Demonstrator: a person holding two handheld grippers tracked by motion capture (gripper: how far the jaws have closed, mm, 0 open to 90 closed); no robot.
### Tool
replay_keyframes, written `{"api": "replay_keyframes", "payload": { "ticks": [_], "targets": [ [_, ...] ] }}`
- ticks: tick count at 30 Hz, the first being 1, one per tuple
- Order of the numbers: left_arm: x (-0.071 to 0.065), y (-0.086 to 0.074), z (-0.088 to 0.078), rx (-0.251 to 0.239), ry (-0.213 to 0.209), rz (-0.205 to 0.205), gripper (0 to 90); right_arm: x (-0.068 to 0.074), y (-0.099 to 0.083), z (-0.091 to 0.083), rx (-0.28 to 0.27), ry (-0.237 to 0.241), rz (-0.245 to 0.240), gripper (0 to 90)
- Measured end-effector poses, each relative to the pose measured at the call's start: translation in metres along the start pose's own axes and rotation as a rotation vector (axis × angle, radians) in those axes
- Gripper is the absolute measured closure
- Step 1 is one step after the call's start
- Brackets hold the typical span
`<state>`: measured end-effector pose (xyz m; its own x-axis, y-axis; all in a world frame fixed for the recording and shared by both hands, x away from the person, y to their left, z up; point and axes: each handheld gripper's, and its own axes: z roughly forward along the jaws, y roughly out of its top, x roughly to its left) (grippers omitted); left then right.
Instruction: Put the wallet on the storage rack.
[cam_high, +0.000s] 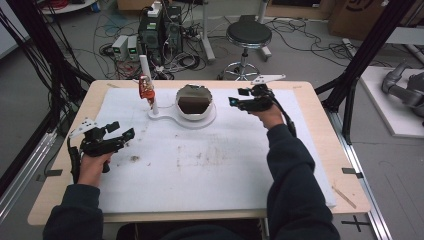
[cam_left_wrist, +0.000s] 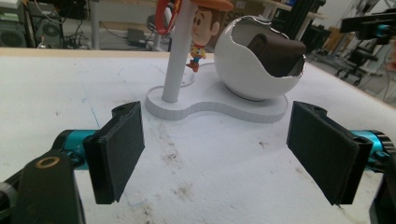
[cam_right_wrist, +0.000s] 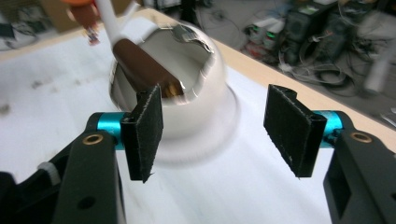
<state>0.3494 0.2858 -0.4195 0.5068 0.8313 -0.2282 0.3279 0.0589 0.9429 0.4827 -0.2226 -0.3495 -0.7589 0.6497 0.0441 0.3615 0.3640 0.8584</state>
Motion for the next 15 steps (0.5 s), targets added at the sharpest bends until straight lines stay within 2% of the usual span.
{"api": "replay_keyframes", "payload": {
  "ticks": [1, 2, 4, 6, 8, 12, 15],
  "targets": [
    [-0.001, 0.000, 0.001, 0.005, 0.002, 0.015, 19.0, 0.000, -0.006, -0.009, 0.017, -0.035, 0.010, 30.2],
    [-0.002, 0.000, 0.002, 0.014, 0.003, 0.028, 19.0, 0.001, -0.013, -0.018, 0.004, -0.061, -0.002, 30.1],
    [-0.004, -0.001, 0.004, 0.024, 0.002, 0.035, 19.0, 0.003, -0.029, -0.035, 0.000, -0.078, 0.017, 28.8],
    [-0.005, 0.000, 0.006, 0.028, -0.001, 0.033, 19.0, 0.006, -0.047, -0.050, -0.002, -0.099, 0.031, 27.9],
    [-0.007, 0.000, 0.007, 0.017, -0.016, 0.012, 19.0, 0.010, -0.065, -0.063, -0.001, -0.113, 0.031, 27.1],
    [-0.011, 0.002, 0.008, -0.003, -0.026, 0.012, 19.0, 0.022, -0.098, -0.082, -0.012, -0.143, 0.039, 26.5],
    [-0.012, 0.002, 0.010, -0.009, -0.040, 0.020, 19.0, 0.030, -0.113, -0.090, -0.032, -0.186, 0.040, 24.8]
  ]
}}
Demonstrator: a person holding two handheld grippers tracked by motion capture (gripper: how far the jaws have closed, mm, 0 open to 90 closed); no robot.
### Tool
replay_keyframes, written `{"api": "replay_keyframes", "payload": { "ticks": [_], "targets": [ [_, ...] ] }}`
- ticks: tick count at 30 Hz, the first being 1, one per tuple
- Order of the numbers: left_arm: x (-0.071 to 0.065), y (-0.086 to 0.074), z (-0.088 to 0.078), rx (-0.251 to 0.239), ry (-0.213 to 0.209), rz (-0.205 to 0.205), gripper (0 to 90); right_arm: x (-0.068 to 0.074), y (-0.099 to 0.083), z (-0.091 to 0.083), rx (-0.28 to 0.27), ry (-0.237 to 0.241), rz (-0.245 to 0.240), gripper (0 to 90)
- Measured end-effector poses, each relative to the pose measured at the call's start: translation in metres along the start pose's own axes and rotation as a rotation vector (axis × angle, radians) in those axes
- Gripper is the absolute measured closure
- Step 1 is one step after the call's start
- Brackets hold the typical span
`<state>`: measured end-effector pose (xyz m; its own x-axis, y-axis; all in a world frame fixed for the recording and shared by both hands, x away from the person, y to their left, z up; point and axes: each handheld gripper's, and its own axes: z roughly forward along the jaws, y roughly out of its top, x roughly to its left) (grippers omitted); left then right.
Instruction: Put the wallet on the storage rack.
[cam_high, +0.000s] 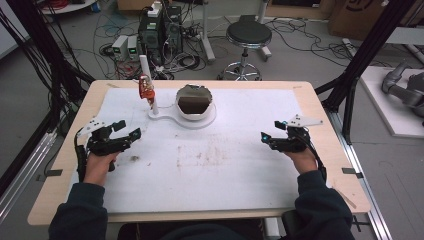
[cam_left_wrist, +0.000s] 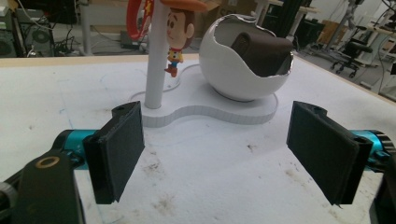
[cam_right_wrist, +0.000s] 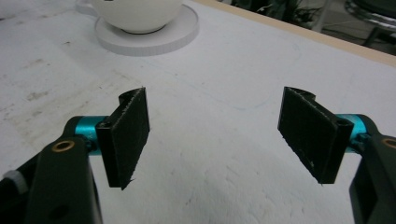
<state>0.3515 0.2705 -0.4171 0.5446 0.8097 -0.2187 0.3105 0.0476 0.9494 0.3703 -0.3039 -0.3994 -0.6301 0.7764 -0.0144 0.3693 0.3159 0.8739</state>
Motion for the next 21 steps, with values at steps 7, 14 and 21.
{"api": "replay_keyframes", "payload": {
  "ticks": [7, 14, 21],
  "targets": [
    [-0.004, 0.000, 0.002, -0.008, -0.016, 0.059, 19.0, 0.010, -0.006, -0.009, -0.012, -0.060, -0.015, 21.7],
    [-0.006, -0.001, 0.004, 0.007, -0.018, 0.057, 19.2, 0.005, -0.013, -0.012, -0.020, -0.077, 0.056, 21.3],
    [-0.006, -0.002, 0.004, 0.020, -0.032, 0.044, 19.4, 0.004, -0.014, -0.009, 0.006, -0.086, 0.053, 21.3]
  ]
}}
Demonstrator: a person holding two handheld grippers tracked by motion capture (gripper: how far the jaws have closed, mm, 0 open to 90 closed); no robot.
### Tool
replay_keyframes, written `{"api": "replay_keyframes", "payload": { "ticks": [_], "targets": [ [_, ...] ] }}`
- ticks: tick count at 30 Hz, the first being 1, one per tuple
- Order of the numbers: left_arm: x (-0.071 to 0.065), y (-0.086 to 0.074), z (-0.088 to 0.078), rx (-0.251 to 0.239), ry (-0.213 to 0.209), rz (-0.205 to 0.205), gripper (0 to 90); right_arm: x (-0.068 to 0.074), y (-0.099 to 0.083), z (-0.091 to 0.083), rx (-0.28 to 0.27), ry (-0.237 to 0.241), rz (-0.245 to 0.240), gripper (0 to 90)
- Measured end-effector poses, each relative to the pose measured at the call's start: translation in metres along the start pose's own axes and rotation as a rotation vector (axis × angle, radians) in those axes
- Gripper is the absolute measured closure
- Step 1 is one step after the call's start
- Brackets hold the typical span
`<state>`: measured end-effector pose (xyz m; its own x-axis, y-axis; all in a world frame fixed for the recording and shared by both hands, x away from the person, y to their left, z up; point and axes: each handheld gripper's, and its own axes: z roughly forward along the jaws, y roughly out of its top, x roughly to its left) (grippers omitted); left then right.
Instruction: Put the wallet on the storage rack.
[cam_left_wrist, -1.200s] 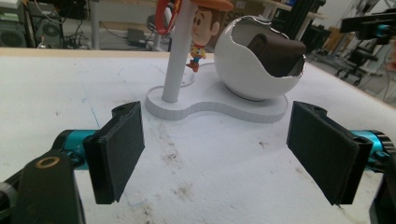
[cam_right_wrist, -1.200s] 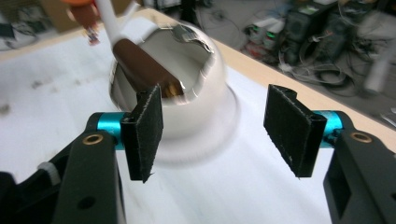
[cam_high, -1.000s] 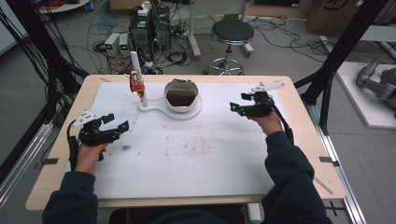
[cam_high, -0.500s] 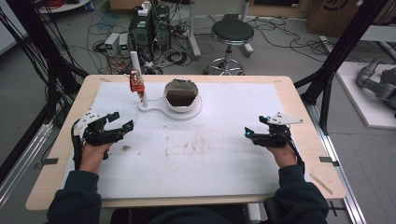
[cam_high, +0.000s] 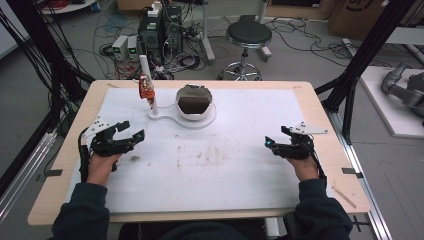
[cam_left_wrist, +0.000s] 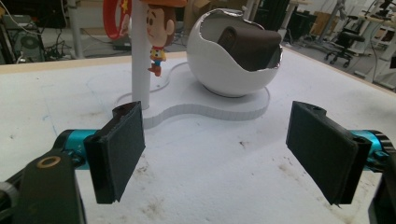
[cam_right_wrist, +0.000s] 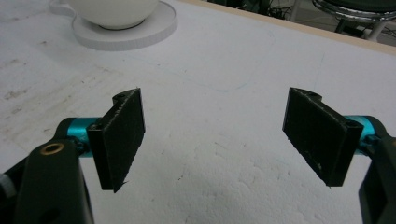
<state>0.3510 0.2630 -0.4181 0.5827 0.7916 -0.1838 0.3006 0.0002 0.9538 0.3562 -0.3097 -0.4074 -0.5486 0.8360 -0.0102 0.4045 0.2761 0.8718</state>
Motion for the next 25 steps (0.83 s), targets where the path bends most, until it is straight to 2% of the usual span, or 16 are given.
{"api": "replay_keyframes", "payload": {
  "ticks": [3, 7, 25],
  "targets": [
    [-0.0021, -0.0001, 0.0010, 0.005, -0.009, 0.003, 19.5, 0.0016, -0.0001, 0.0008, 0.015, -0.010, -0.006, 21.3],
    [-0.0036, 0.0000, 0.0019, 0.006, -0.015, 0.009, 19.9, 0.0030, 0.0005, -0.0018, 0.008, -0.010, -0.008, 21.3],
    [-0.0028, -0.0006, 0.0031, 0.002, -0.010, 0.002, 20.2, -0.0009, -0.0008, -0.0041, -0.004, -0.018, -0.008, 21.3]
  ]
}}
